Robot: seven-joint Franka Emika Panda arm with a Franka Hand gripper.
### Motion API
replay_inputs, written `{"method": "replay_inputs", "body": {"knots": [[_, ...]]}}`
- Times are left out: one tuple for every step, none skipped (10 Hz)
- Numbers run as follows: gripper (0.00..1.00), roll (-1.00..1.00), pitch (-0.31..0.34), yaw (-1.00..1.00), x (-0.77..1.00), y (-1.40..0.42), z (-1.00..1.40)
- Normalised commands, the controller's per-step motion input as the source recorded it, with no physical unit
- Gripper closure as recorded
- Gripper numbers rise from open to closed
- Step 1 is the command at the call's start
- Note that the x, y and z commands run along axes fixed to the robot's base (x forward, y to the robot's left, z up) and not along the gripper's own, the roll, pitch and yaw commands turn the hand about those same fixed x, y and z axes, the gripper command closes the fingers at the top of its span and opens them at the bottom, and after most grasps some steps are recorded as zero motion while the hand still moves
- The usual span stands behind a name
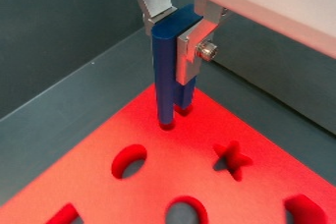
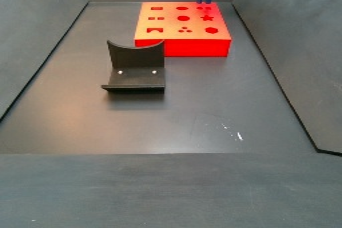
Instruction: Insert the square-circle object.
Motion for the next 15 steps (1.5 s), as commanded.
{"method": "replay_inputs", "body": {"knots": [[1.00, 0.00, -0.004, 0.00, 0.00, 0.00, 0.00], [1.00, 0.00, 0.000, 0.00, 0.00, 0.00, -0.05], [1.00, 0.00, 0.000, 0.00, 0.17, 0.05, -0.06], [1.00, 0.00, 0.000, 0.04, 0.16, 0.19, -0.04], [1.00, 0.00, 0.000, 0.07, 0.17, 0.18, -0.04], [1.00, 0.04, 0.000, 0.10, 0.06, 0.05, -0.04], [1.00, 0.07, -0.011, 0.02, 0.00, -0.07, -0.07], [1.00, 0.09, -0.019, 0.02, -0.09, -0.15, -0.06], [1.00, 0.09, -0.020, 0.03, -0.08, -0.12, -0.07], [1.00, 0.07, -0.026, 0.04, -0.06, -0.04, -0.09], [1.00, 0.05, -0.029, 0.03, -0.01, 0.00, -0.12], [1.00, 0.05, -0.031, 0.05, 0.00, 0.00, -0.17], [1.00, 0.07, -0.044, 0.07, 0.00, 0.00, -0.18], [1.00, 0.09, -0.063, 0.07, 0.02, -0.13, -0.22], [1.00, 0.11, -0.077, 0.12, 0.07, -0.16, -0.25]]}}
